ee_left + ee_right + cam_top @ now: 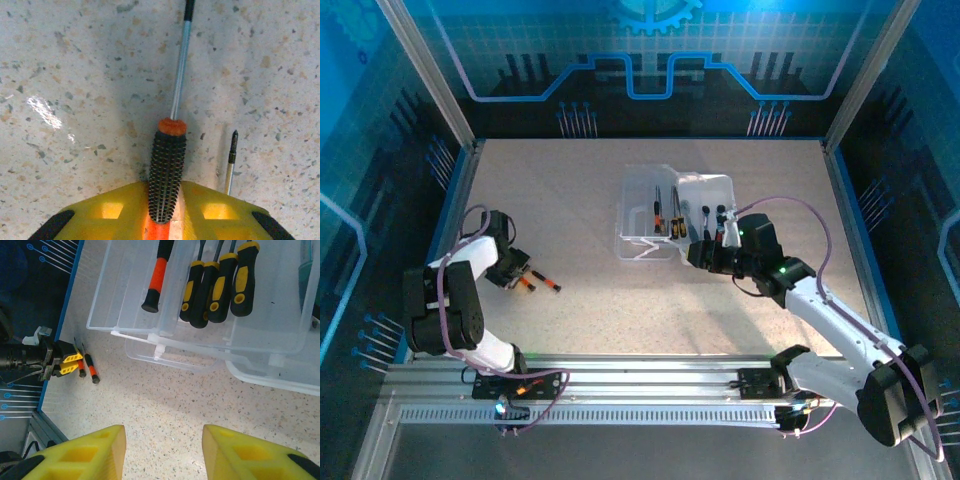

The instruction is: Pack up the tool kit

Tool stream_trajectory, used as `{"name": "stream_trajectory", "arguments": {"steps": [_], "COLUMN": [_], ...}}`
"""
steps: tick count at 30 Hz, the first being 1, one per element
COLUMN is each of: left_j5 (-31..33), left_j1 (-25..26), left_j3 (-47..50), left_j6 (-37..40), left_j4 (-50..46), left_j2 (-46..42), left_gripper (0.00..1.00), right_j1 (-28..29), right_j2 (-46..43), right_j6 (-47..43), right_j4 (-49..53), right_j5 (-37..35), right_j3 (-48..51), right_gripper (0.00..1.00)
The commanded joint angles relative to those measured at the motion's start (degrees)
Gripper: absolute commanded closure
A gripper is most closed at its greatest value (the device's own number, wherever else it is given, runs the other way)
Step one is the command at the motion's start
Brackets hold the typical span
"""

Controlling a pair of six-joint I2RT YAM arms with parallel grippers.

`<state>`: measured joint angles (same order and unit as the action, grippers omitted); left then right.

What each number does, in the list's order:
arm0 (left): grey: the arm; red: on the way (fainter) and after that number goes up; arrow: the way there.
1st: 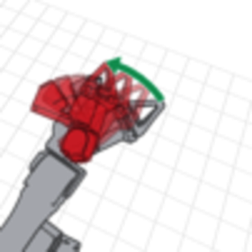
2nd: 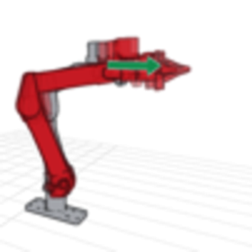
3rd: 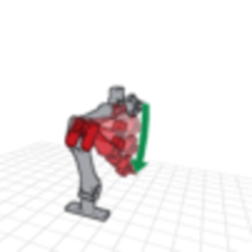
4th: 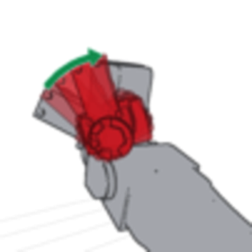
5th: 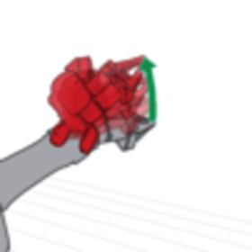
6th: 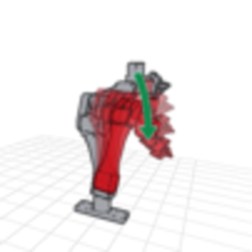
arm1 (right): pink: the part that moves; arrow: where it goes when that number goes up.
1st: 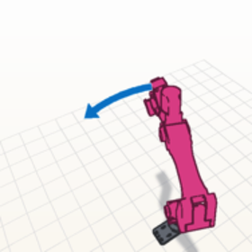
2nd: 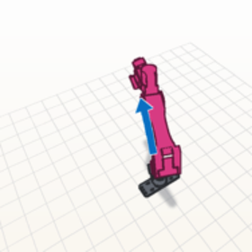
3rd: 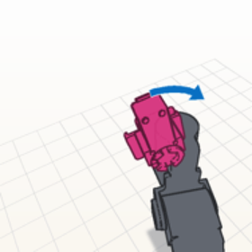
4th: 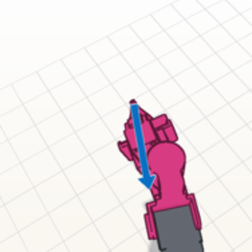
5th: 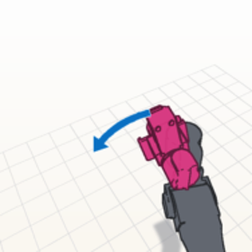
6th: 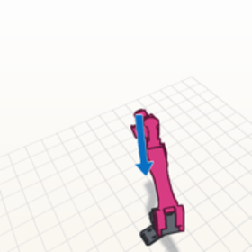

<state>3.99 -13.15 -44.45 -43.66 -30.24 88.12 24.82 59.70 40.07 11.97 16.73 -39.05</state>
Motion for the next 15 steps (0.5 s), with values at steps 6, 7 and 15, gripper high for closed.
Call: {"name": "stream_trajectory", "arguments": {"steps": [6,7,15], "left_j5": [-0.7,-0.5,0.7], "left_j1": [-0.5,-0.5,-0.5], "left_j3": [2.7,2.7,1.1], "left_j6": [0.6,0.8,1.5], "left_j4": [-0.1,-0.3,-5.0], "left_j2": [-1.9,-2.6,-8.5], "left_gripper": [0.86,0.86,0.88], "right_j1": [0.4,0.4,0.4], "right_j2": [-1.6,-1.6,-2.2], "right_j6": [-0.8,-0.7,-0.8], "right_j4": [1.3,1.2,1.8], "right_j5": [-0.4,-0.4,-0.5], "right_j3": [-2.2,-2.3,-2.9], "right_gripper": [0.54,0.54,0.54]}}
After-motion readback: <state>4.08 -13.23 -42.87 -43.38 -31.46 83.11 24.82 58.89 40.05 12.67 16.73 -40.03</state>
